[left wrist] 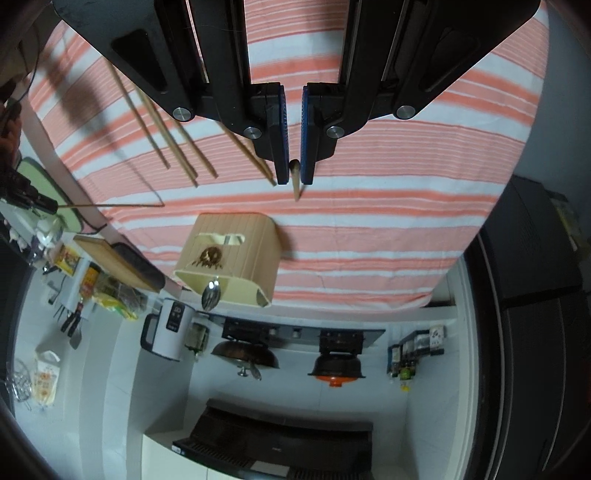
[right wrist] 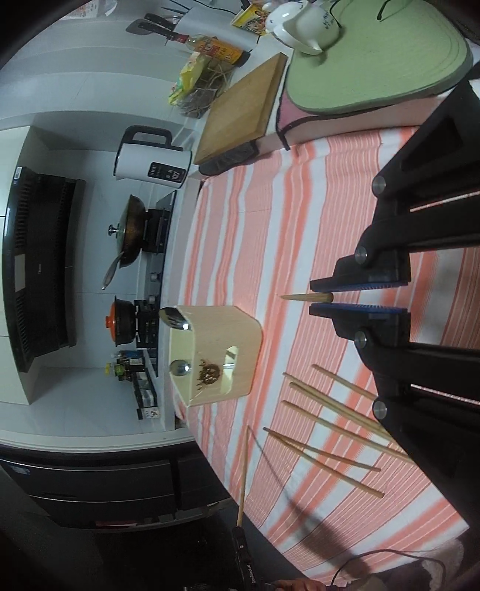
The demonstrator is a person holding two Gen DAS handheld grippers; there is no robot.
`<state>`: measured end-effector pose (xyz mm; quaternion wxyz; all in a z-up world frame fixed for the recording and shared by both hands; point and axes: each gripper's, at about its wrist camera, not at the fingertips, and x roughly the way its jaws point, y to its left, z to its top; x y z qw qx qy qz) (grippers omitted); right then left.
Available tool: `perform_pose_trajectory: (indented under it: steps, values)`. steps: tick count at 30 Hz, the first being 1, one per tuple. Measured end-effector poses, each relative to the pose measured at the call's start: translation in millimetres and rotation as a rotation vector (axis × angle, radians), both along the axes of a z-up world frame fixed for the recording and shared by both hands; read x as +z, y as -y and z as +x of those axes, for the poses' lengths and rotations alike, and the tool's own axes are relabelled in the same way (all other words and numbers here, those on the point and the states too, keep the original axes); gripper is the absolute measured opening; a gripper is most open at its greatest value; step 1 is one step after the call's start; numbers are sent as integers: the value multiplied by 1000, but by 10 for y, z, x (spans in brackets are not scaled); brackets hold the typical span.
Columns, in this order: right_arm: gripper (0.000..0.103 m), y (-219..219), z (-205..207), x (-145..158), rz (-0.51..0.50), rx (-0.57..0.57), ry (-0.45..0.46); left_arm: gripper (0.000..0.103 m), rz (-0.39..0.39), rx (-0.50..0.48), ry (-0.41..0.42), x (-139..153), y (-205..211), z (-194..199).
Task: Organize utensils
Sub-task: 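Lower the chopsticks into the cream box and open both grippers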
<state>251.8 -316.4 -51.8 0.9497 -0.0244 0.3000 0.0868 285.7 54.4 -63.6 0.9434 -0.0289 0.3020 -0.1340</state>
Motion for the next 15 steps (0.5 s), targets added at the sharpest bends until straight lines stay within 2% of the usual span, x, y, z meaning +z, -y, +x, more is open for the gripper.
perform_pose_trajectory:
  steps: [7, 15]
  values:
    - [6, -141, -25, 447, 47, 43, 80, 4, -29, -22, 69, 385, 87, -31]
    - [6, -274, -25, 709, 69, 68, 141, 4, -60, -37, 100, 614, 104, -47]
